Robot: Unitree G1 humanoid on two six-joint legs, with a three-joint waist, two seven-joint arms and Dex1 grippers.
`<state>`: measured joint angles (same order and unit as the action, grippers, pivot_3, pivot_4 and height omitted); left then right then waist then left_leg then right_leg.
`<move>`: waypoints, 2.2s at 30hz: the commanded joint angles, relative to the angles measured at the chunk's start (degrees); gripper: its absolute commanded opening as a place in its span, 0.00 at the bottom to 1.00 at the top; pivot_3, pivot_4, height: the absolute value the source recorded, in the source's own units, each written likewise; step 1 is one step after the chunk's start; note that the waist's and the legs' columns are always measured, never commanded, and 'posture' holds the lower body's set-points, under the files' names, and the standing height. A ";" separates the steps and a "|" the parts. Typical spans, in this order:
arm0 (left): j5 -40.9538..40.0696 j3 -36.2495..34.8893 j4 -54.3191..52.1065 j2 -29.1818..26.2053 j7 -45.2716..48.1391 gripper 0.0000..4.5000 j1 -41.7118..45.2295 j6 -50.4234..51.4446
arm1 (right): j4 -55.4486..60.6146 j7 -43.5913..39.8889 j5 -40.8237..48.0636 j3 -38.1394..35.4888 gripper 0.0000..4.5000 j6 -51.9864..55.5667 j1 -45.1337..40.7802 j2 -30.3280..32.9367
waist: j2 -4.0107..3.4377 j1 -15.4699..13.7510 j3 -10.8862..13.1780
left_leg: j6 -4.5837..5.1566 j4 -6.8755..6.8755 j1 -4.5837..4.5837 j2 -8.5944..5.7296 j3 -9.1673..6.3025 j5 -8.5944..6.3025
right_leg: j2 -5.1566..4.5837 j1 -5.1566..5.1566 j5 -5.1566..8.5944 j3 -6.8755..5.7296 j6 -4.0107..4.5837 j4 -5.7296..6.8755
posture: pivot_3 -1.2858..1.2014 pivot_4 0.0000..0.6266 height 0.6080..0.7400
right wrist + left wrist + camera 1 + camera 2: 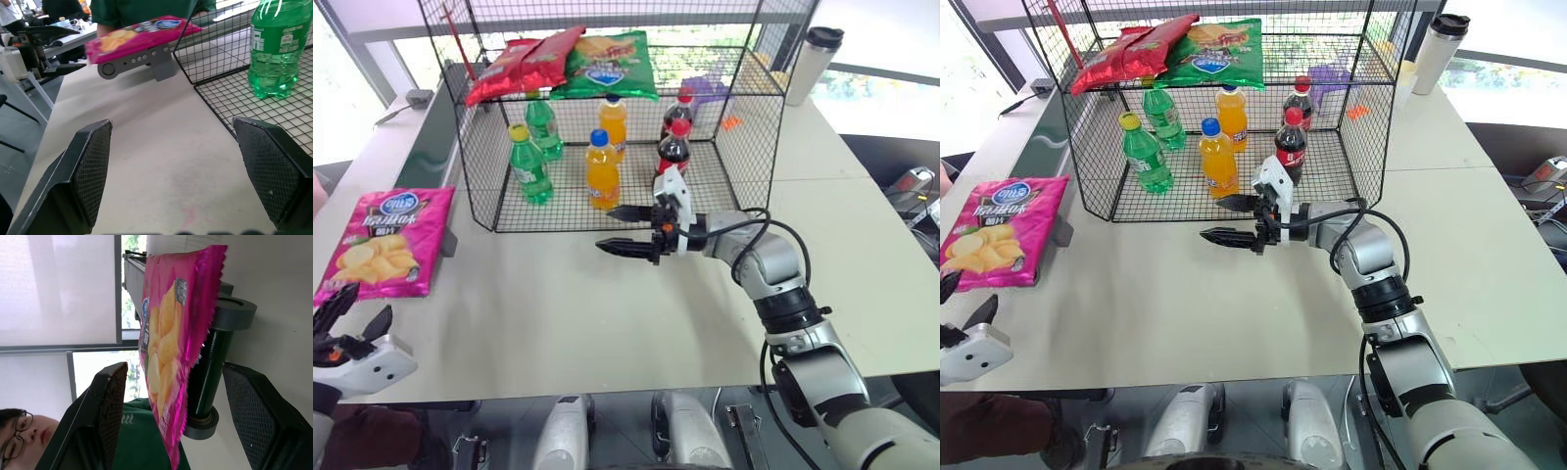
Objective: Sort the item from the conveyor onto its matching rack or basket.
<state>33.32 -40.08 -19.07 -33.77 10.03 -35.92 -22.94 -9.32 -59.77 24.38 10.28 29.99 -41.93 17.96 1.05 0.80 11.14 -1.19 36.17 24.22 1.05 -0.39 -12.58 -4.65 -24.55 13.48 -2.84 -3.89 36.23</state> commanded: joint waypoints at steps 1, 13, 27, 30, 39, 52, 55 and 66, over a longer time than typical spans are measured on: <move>0.46 -0.74 0.03 -0.73 -0.66 0.71 -0.47 0.23 | 1.24 0.66 -0.03 -1.25 0.90 -0.96 0.05 -0.06 | 0.00 -0.02 0.00 | 0.00 0.00 0.00 0.00 0.00 0.00 | 0.00 0.00 0.00 0.00 0.00 0.00 | 0.52 0.24 1.00; 1.93 3.34 4.15 -4.34 -0.26 0.34 6.19 4.61 | 2.58 3.03 -0.57 -1.96 0.91 -0.76 1.22 0.71 | 0.00 0.01 0.00 | 0.00 -0.01 -0.02 0.00 0.01 0.00 | 0.03 0.00 -0.08 -0.01 -0.14 0.03 | 0.52 0.24 1.00; -15.18 -8.59 -7.87 -5.24 13.44 0.01 3.73 16.34 | 0.70 4.38 -1.41 -2.99 0.91 -1.98 1.03 1.03 | 0.02 -0.04 -0.01 | 0.00 0.02 -0.03 0.21 0.02 0.00 | 0.04 0.01 -0.08 0.00 -0.11 0.04 | 0.52 0.24 1.00; -34.23 -20.57 -12.97 -12.49 28.17 0.01 7.75 38.94 | -0.01 4.23 -0.02 -5.21 0.91 -0.88 0.49 1.60 | 0.11 -0.22 0.00 | 0.00 0.04 -0.03 0.22 0.00 0.00 | 0.05 0.01 -0.01 -0.01 0.01 0.04 | 0.52 0.24 1.00; -70.57 -42.06 1.67 -46.15 56.62 0.01 31.22 90.10 | -0.08 1.06 7.05 -11.52 0.91 3.94 -1.62 3.39 | 0.02 0.64 0.06 | -0.03 0.10 -0.11 0.26 0.13 0.02 | 0.24 0.12 -0.13 -0.14 -0.09 0.07 | 0.52 0.24 1.00; -99.53 -13.24 10.74 -46.97 47.27 0.01 64.46 88.71 | 2.30 0.92 9.64 -13.01 0.91 1.54 -2.36 1.67 | 0.04 1.35 0.06 | -0.05 -0.08 -0.40 0.81 0.04 0.03 | 0.95 0.10 -0.13 0.02 0.21 0.29 | 0.52 0.24 1.00; -102.52 -6.55 10.55 -44.99 44.95 0.01 69.49 87.09 | 2.90 0.92 10.55 -13.68 0.91 0.78 -3.75 0.97 | 0.04 1.28 0.07 | -0.05 -0.07 -0.44 0.80 0.17 0.03 | 0.96 0.06 -0.14 0.20 0.21 0.42 | 0.52 0.24 1.00; -102.43 10.87 12.19 -37.94 45.02 0.01 81.68 81.50 | 5.40 -1.97 12.23 -13.28 0.91 -1.23 -9.40 1.70 | 0.06 1.12 0.07 | -0.05 -0.03 -0.53 0.78 0.38 0.03 | 1.00 -0.05 -0.13 0.43 0.20 0.67 | 0.52 0.24 1.00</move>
<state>-69.40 -29.54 -6.78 -71.48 54.71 44.26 60.20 -8.04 -61.09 34.18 -1.80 28.46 -49.87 19.32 1.12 1.92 11.21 -1.24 36.15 23.69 1.84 0.00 -12.55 -3.65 -24.60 13.35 -2.40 -3.69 36.91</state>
